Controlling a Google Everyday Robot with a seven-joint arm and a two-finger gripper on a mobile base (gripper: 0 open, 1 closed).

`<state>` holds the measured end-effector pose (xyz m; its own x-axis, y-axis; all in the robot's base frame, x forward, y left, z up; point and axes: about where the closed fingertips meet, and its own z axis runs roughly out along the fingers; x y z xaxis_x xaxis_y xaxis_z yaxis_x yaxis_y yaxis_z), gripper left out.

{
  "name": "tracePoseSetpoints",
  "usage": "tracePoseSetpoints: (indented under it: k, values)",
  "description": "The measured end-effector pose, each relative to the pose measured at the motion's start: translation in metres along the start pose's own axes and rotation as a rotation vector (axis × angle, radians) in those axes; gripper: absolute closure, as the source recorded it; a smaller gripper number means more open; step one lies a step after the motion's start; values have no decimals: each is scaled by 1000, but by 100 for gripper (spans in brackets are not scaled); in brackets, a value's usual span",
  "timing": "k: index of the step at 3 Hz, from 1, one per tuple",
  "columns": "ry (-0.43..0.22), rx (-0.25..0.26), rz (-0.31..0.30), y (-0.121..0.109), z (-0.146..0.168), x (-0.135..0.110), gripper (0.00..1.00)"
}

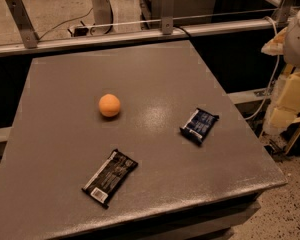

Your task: Move rxbar blueberry near orange

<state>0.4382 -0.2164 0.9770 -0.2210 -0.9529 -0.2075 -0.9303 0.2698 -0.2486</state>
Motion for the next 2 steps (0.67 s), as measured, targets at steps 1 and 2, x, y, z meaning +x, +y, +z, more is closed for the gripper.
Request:
tracePoseSetpoints:
  k: [1,2]
  values:
    - [-1,0,-5,-1,0,-1,0]
    - [10,-21,-100,-8,19,-8,0]
